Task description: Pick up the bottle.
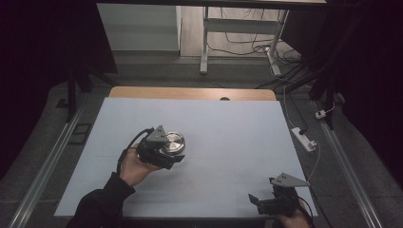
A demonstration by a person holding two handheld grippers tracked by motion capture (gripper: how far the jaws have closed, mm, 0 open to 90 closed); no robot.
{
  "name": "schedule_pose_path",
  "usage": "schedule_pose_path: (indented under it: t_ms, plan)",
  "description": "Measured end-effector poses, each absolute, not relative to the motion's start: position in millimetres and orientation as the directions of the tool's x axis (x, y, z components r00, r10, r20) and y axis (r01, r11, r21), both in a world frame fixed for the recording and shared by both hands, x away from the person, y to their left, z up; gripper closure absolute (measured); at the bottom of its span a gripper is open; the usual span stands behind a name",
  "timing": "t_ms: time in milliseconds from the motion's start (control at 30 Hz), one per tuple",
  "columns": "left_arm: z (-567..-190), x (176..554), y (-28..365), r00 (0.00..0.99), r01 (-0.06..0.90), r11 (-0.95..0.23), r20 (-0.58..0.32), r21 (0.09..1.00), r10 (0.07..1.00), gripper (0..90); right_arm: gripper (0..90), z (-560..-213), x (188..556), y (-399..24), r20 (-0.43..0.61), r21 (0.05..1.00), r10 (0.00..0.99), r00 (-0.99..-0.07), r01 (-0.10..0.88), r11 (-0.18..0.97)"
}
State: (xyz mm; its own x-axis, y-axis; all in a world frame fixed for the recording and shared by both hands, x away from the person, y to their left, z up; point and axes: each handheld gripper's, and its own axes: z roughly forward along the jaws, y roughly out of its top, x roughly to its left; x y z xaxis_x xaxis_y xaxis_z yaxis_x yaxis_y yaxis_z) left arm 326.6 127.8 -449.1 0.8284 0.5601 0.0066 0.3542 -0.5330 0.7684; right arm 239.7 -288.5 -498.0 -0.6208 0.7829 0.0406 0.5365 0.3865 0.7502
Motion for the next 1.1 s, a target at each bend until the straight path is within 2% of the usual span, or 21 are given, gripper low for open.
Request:
schedule_pose_path:
  t_ms: [533, 1100]
  plan:
    - [-445.1, 337.7, 96.2, 0.861, 0.313, -0.561, 0.020, 0.766, 0.508, 15.5, 0.0, -498.0, 239.6, -288.8, 0.043, 0.751, 0.780, -0.624, 0.535, 0.387]
    - [-447.2, 340.7, 81.4, 0.880, 0.296, -0.564, 0.009, 0.771, 0.474, 15.6, 0.0, -498.2, 239.5, -288.3, 0.040, 0.750, 0.773, -0.633, 0.531, 0.395]
